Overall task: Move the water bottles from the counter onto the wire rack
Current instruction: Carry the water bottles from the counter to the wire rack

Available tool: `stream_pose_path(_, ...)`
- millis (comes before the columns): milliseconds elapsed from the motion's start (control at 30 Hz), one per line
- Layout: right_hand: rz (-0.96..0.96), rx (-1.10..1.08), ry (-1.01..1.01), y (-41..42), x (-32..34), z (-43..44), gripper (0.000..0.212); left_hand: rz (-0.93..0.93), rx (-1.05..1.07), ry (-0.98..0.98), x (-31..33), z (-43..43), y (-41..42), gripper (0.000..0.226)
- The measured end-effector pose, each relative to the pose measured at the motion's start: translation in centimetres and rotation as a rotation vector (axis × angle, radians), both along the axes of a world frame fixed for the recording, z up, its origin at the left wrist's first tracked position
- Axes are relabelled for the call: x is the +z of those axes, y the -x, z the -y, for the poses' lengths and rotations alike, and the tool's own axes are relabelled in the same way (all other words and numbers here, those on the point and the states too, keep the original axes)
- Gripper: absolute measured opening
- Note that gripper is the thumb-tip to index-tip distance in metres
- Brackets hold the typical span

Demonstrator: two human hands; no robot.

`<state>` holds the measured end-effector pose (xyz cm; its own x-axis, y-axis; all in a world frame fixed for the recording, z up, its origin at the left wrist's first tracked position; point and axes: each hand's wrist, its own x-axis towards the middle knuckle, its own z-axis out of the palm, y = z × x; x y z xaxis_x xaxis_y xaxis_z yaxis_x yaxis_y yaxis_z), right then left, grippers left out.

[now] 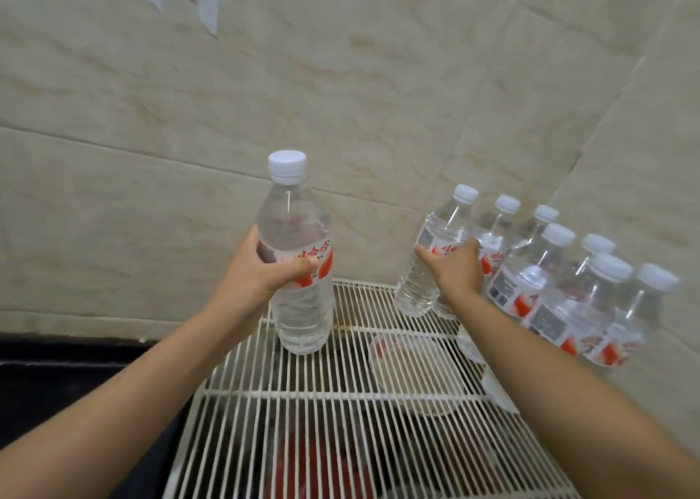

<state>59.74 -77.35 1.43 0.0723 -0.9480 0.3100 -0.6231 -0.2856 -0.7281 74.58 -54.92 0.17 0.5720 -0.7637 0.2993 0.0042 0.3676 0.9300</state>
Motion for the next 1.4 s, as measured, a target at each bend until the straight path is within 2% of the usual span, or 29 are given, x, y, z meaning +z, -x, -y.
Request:
stream_pose_path(67, -0.088, 0.023, -0.026, 0.2, 0.3, 0.3, 0.072, -0.012, -0.006, -0.021, 0.2, 1.4, 0.4, 0.08)
stream_pose_path(167, -0.218, 0.08, -0.062, 1.1, 0.8, -0.2, 0.044, -0.011, -0.006, -0.073, 0.7, 4.2, 1.4, 0.058)
stream_pose_path(267, -0.151, 0.173, -0.098, 3.0, 0.5, -2.7, 0.029, 0.048, -0.033, -0.131, 0.9, 7.4, 2.5, 0.047)
stream_pose_path(333, -0.066, 0.218, -0.144, 4.6, -0.3, -5.0, 0.032, 0.081, -0.057, -0.154, 0.9, 9.3, 3.1, 0.051)
stream_pose_path(400, 0.016, 0.234, -0.176, 6.2, -1.4, -7.3, 0.049, 0.113, -0.069, -0.178, 0.8, 11.0, 3.5, 0.049)
stream_pose_path(467, 0.072, 0.261, -0.228, 7.8, -2.2, -9.2, 0.057, 0.151, -0.095, -0.194, 0.7, 12.6, 3.5, 0.051)
stream_pose_path(567, 0.149, 0.314, -0.297, 10.0, -2.9, -10.4, 0.053, 0.2, -0.133, -0.225, 0.7, 14.5, 3.1, 0.06)
stream_pose_path(800, 0.23, 0.312, -0.384, 12.4, -4.3, -11.4, 0.041, 0.224, -0.192, -0.259, 0.8, 16.5, 3.2, 0.065)
stream_pose_path(967, 0.224, 0.378, -0.396, 12.4, -4.4, -11.9, 0.027, 0.273, -0.237, -0.331, 1.4, 15.3, 3.4, 0.072)
stream_pose_path(1100, 0.204, 0.45, -0.35, 12.1, -4.2, -12.3, 0.025, 0.427, -0.105, -0.505, 0.9, 12.4, 3.8, 0.08)
stream_pose_path(1200, 0.13, 0.539, -0.305, 11.4, -4.0, -12.9, 0.03, 0.487, 0.078, -0.597, 0.1, 8.4, 3.6, 0.068)
stream_pose_path(1400, -0.113, 0.799, -0.215, 8.7, -3.8, -16.5, 0.039, 0.6, 0.25, -0.682, -0.8, -3.7, 5.1, 0.046)
